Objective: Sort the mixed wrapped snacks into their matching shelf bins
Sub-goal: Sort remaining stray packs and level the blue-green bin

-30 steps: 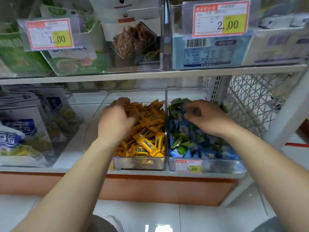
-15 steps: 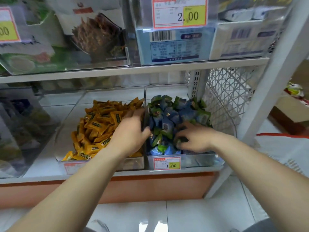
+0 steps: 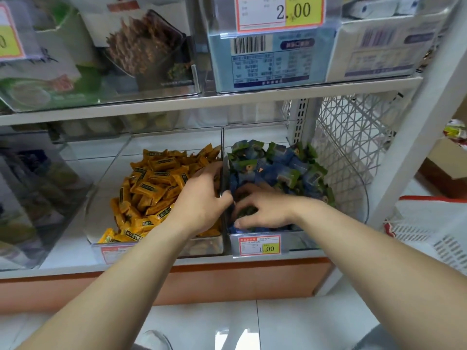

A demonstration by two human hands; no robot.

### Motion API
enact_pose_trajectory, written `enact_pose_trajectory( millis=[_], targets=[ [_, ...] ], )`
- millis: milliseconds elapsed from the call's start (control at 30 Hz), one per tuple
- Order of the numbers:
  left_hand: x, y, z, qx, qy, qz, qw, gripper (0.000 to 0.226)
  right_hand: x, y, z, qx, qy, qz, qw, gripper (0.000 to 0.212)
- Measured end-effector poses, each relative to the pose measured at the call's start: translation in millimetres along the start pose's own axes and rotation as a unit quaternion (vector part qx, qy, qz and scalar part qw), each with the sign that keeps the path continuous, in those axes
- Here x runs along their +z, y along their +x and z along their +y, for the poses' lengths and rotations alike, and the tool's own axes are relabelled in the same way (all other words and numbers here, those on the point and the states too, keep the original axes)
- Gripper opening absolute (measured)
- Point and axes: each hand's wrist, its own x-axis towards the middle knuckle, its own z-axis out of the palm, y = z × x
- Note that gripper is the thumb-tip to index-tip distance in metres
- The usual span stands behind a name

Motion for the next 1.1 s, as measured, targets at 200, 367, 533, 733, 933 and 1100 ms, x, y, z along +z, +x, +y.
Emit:
enact_pose_trajectory(
  millis=[200,367,533,733,933,1100],
  targets=[
    [-4,0,-6,-0.015,-0.022,-0.033,0.999,0.058,-19,-4,18,0.081,-0.096,0.060,0.990,0.016],
    [-3,0,-7,-0.014,-0.035,-0.031,0.999,0.058,-38,-24,45,0.171,-0.117,0.079,0.975,0.002],
    [-3,2,-6,-0.016,-0.030,-0.032,0.999,0.059,-44,-22,34,0.095,-0.072,0.200,0.972,0.007],
    [-3,1,-6,-0.019,-0.037,-0.031,0.999,0.063,-15,-3,28,0.095,-0.114,0.085,0.985,0.081],
    [-2,1,-7,-0.023,-0.051,-0.037,0.998,0.065,-24,-18,55,0.180,-0.032,0.066,0.981,0.077],
    [-3,2,-7,-0.022,-0.042,-0.036,0.998,0.066,-16,-8,50,0.202,-0.057,0.048,0.977,0.051]
  ],
)
